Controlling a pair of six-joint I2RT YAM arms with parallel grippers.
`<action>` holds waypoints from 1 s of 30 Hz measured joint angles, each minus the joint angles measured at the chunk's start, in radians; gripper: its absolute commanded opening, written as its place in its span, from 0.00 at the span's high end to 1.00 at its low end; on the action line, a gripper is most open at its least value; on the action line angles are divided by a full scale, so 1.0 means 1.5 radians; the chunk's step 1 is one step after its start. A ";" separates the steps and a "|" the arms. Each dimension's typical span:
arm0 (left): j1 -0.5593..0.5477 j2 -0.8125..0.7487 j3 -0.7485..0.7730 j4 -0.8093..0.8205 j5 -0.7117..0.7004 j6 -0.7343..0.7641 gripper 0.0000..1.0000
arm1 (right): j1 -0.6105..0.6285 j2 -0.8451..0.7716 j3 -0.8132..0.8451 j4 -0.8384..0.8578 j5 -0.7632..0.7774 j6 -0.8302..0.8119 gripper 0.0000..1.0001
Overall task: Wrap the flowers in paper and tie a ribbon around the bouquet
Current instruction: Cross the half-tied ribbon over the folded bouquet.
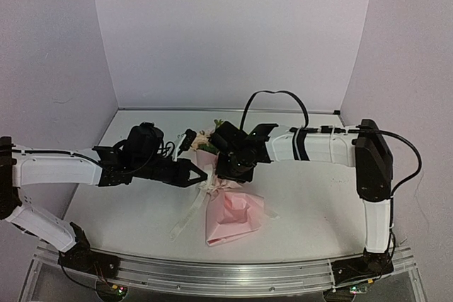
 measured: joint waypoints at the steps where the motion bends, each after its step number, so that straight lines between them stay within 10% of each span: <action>1: 0.000 0.000 0.000 0.000 -0.008 -0.002 1.00 | 0.002 -0.003 0.000 0.000 0.000 -0.003 0.63; 30: 0.000 0.011 0.000 0.000 -0.076 -0.049 1.00 | 0.031 -0.128 -0.115 0.011 -0.067 -0.250 0.56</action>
